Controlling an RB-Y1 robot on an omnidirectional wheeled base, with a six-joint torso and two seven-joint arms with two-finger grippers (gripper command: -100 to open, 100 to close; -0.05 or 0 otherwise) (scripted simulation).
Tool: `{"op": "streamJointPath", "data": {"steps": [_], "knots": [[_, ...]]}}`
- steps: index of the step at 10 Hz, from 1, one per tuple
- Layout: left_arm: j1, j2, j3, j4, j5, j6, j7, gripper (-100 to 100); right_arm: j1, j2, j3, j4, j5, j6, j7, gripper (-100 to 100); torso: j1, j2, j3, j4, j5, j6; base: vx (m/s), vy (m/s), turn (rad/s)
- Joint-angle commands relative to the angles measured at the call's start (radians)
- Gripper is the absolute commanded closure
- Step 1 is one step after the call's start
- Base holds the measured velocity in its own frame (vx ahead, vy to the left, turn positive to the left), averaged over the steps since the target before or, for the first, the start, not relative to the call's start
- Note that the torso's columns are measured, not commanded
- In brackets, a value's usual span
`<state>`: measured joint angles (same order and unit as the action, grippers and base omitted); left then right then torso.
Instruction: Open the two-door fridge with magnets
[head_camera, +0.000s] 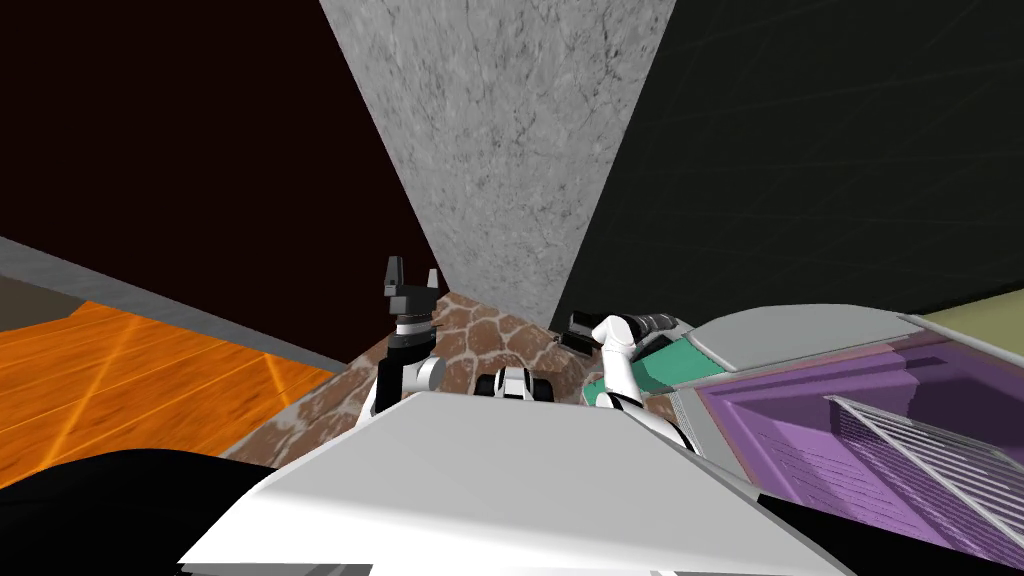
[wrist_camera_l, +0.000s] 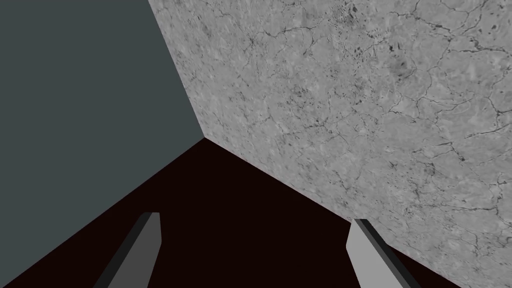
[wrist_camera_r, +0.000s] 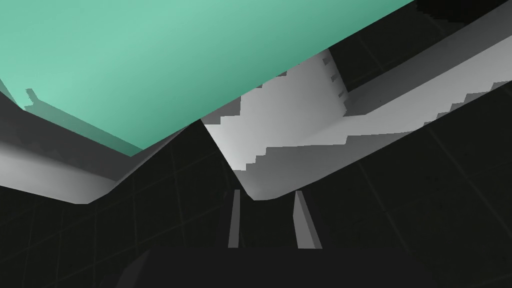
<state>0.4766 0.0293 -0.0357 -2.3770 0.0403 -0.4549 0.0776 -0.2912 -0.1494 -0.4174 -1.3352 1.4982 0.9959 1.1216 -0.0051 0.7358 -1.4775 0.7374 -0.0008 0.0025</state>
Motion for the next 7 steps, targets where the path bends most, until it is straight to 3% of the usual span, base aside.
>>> {"op": "streamJointPath", "data": {"steps": [1,3,4,7], "knots": [[0.000,0.000,0.000,0.000,0.000,0.000,0.000,0,0.003,0.007,-0.025,-0.010,0.016,0.043,-0.001,100,0.001,0.001,0.001,0.000,0.000,0.000,0.256,0.024,-0.006],[0.000,0.000,0.000,0.000,0.000,0.000,0.000,0,0.003,0.013,-0.043,-0.015,0.027,0.073,-0.001,100,-0.001,0.001,0.001,0.000,0.000,0.000,0.263,0.000,0.004],[0.000,0.000,0.000,0.000,0.000,0.000,0.000,0,-0.020,0.024,-0.038,-0.037,0.024,0.070,0.042,-100,-0.001,0.002,0.001,0.000,-0.001,0.001,0.091,-0.003,0.029],[-0.001,0.000,0.000,0.000,0.000,0.000,0.000,0,-0.058,0.033,-0.046,-0.060,0.023,0.082,0.100,-100,0.006,0.015,0.009,0.005,0.002,0.000,-0.075,-0.027,0.029]]}}
